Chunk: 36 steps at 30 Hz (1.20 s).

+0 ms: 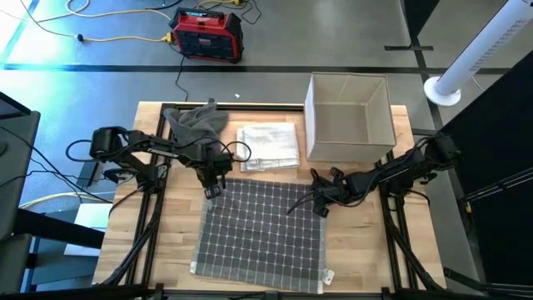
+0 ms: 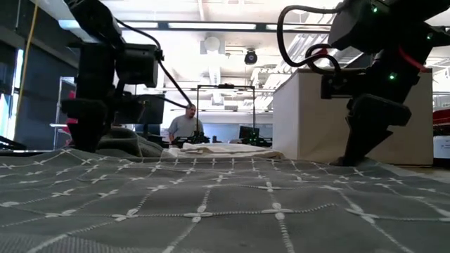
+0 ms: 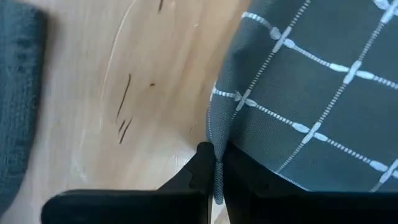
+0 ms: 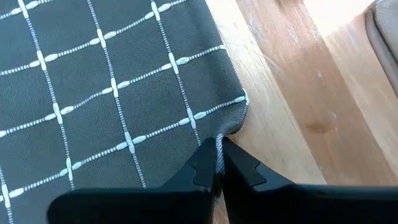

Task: Fold towel
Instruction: Fold the gray patterned towel

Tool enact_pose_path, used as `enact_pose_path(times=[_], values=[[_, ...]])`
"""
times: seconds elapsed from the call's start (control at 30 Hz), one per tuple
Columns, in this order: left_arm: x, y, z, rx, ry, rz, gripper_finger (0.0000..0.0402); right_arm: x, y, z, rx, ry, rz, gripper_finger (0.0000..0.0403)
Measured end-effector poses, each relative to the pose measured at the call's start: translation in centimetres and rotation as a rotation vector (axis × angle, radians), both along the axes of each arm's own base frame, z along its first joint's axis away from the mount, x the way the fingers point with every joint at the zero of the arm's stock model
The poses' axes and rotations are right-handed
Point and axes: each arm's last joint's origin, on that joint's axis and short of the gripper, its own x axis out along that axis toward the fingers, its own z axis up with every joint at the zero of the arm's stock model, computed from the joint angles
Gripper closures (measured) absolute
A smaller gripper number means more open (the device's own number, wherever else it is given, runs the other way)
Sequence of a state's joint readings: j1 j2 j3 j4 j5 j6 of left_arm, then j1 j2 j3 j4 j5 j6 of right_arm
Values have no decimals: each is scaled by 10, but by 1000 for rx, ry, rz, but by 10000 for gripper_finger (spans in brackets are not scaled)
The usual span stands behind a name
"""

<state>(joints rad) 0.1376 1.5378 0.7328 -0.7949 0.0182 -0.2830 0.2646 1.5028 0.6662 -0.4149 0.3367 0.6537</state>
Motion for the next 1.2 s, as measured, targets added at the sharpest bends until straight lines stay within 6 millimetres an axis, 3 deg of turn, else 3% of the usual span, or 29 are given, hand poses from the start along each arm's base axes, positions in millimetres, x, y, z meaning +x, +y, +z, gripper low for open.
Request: enact_pose_path(times=[0.3,0.47,0.73,0.83,1.03,1.2], values=[[18,-9,66,145,11,-67,400,-25,7,41,4,-122,-30,403],[27,-5,98,268,-15,-90,401,-38,7,84,-64,-145,-32,403],[27,-39,115,231,-18,-174,401,-35,46,138,55,-182,209,403],[25,-67,114,216,-35,-219,401,-31,73,134,114,-175,269,403],[12,-125,104,188,-115,-296,401,-20,130,101,232,-109,363,403],[8,-167,100,46,-275,-386,401,-12,161,74,391,-37,466,403]])
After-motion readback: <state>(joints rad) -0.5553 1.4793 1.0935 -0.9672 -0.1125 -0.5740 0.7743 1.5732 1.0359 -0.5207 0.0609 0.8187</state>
